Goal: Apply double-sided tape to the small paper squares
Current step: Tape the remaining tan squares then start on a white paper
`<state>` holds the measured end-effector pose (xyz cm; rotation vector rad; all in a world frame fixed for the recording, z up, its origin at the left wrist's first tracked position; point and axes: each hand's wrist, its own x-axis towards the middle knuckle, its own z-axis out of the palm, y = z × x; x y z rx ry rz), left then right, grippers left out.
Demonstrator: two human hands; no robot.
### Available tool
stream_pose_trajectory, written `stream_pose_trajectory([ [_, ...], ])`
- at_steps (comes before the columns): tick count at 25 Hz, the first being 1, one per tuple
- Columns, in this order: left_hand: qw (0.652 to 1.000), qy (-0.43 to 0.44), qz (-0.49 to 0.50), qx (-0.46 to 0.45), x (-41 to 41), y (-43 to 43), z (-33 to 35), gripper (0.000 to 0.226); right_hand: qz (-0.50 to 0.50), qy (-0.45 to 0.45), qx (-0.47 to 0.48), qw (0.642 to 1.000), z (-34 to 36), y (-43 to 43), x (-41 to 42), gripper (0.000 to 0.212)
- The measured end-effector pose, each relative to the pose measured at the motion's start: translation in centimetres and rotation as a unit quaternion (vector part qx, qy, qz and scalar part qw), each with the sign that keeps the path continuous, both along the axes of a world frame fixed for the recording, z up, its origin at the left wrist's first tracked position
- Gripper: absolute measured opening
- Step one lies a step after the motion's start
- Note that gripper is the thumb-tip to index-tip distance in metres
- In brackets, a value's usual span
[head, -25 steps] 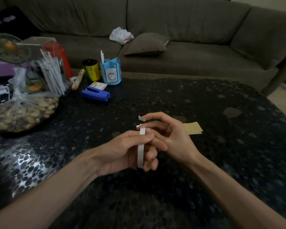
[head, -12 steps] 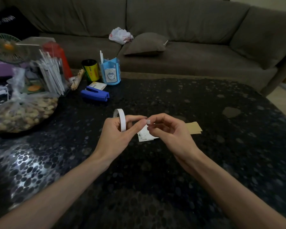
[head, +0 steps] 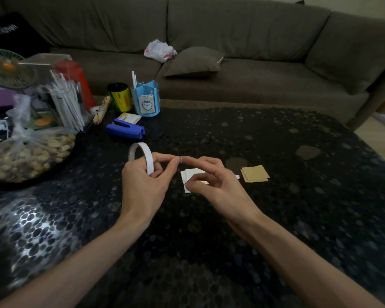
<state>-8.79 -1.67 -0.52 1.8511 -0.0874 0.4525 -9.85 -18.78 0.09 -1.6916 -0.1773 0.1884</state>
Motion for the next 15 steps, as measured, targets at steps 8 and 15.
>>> stream_pose_trajectory([
  [8, 1.000, 0.021, -0.003, -0.005, 0.4, 0.1, 0.1, 0.013, 0.075, 0.018, -0.128, 0.989, -0.2, 0.5, 0.0, 0.091],
  [15, 0.993, 0.089, -0.065, -0.050, 0.2, -0.2, 0.0, 0.009, -0.133, -0.188, -0.117, 0.966, -0.1, -1.6, 0.6, 0.007],
])
